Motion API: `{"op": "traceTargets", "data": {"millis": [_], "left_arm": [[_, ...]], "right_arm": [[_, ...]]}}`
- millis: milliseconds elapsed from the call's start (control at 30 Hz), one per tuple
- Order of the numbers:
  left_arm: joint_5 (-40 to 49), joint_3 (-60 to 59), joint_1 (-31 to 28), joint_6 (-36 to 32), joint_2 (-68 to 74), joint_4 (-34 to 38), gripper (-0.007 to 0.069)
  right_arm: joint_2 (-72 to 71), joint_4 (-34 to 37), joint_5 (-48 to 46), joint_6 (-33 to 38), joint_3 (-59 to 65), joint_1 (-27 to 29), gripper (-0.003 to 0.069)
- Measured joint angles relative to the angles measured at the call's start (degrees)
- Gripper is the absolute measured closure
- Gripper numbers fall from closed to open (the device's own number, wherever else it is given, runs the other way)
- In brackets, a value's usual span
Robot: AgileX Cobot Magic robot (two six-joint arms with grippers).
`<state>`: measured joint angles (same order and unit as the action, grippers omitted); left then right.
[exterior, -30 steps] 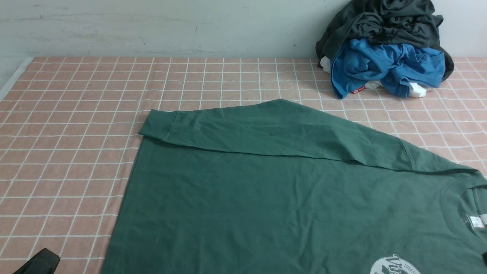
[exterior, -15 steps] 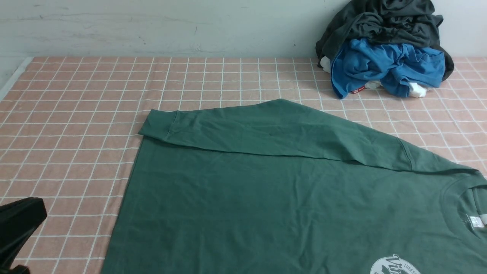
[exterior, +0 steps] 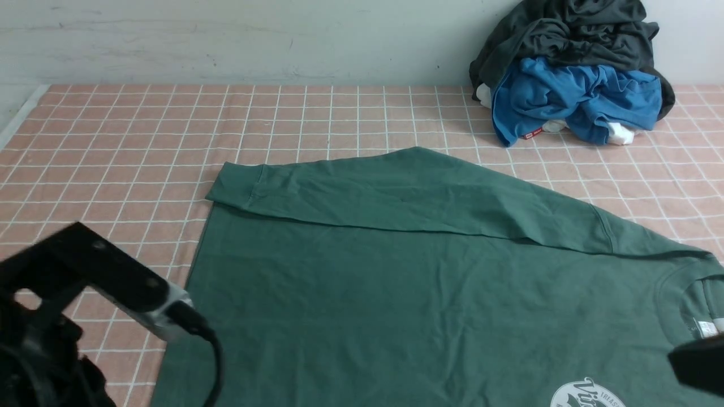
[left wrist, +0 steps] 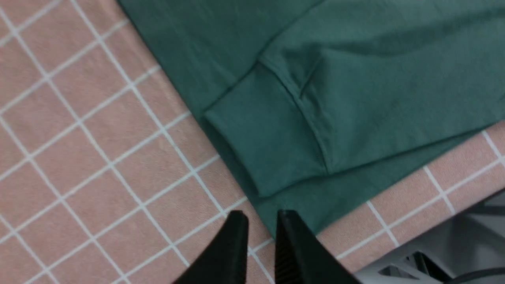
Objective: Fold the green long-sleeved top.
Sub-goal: Use the left arm to clamp the cuff closest to it
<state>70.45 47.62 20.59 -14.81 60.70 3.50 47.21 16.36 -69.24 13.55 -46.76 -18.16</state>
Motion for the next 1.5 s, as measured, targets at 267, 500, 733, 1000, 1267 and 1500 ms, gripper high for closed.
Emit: {"op": "traceTargets", "data": {"millis": [267, 500, 733, 1000, 1267, 1500], "left_arm": [[-5.7, 0.4, 1.8, 0.4, 14.3, 0.2, 0.0256], [-11.8, 0.4, 1.8, 0.4, 26.1, -0.5, 0.0193], [-15.7, 0.4, 1.8, 0.1, 33.1, 0.5, 0.0187], [-19.9, 0.5, 1.8, -3.6, 35.7, 3.6, 0.0187], [-19.7, 1.4, 3.1, -4.5, 37.0, 2.9, 0.0312], [-19.0, 1.4, 9.7, -5.0, 37.1, 0.9, 0.0584]], "right_arm": [[0.8, -1.7, -1.9, 1.0, -0.1, -2.4, 0.0673], [0.8, -1.7, -1.0, 1.0, -0.1, -2.4, 0.0673], [0.8, -1.7, 0.4, 1.0, -0.1, -2.4, 0.0673], [0.8, -1.7, 1.5, 1.1, -0.1, -2.4, 0.0673], [0.8, -1.7, 1.8, 1.2, -0.1, -2.4, 0.0673], [0.8, -1.7, 1.8, 1.2, -0.1, -2.4, 0.0673]]}}
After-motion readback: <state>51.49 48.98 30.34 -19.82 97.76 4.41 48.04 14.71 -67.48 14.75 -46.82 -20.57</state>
